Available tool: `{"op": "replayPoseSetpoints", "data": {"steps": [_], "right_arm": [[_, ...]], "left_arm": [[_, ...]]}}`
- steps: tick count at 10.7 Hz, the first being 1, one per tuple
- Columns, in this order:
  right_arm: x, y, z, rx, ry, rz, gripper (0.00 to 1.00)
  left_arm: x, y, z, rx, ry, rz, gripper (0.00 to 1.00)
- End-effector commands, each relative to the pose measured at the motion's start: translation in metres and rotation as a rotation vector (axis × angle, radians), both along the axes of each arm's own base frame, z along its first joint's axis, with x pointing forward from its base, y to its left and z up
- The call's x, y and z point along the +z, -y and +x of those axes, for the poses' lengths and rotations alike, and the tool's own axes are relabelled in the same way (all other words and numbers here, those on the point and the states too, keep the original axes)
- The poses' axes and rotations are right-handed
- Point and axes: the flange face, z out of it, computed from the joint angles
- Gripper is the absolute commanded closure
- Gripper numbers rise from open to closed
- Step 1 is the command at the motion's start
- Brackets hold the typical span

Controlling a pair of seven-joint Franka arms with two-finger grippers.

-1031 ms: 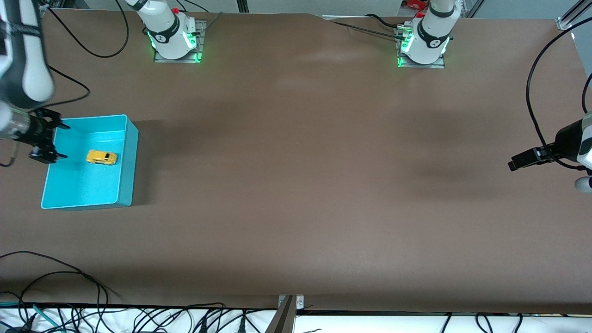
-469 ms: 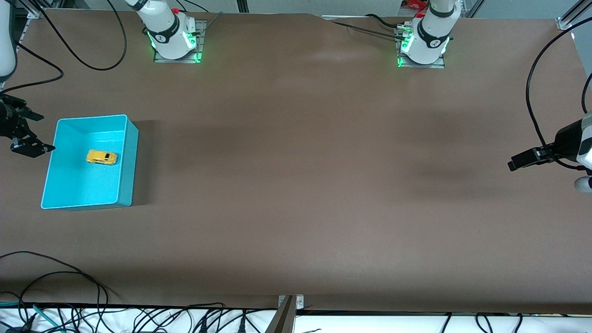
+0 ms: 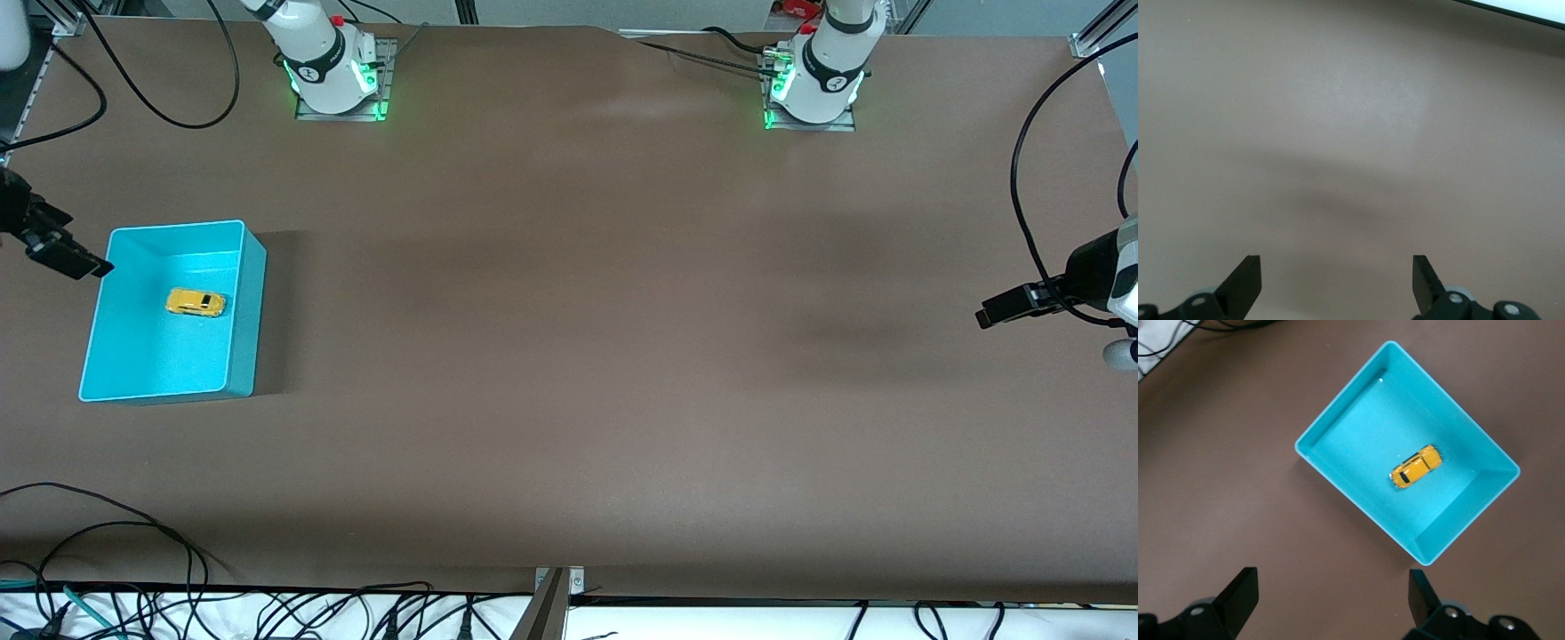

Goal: Wind up and store yellow beetle car

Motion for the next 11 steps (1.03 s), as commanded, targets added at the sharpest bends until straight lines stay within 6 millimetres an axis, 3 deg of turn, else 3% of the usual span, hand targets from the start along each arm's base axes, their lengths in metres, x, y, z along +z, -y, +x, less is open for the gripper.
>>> {"op": "replayPoseSetpoints", "data": {"steps": [1,3,7,11], "right_arm": [[0.01,-0.007,-0.023,0.207,0.023,0.0,0.0],[0.015,-0.013,-0.034,0.504,-0.074,0.016,0.0],[0.041,-0.04,-0.037,0.592,-0.123,0.031,0.0],[0.042,-0.045,-0.034,0.652,-0.154,0.044,0.0]], "left_arm": [[0.002,0.0,-0.003,-0.018,-0.004,-0.01,0.0],[0.002,0.002,-0.003,-0.021,-0.005,-0.011,0.0],[-0.005,0.001,-0.001,-0.021,-0.016,-0.013,0.0],[-0.006,0.001,-0.001,-0.021,-0.017,-0.013,0.0]]}}
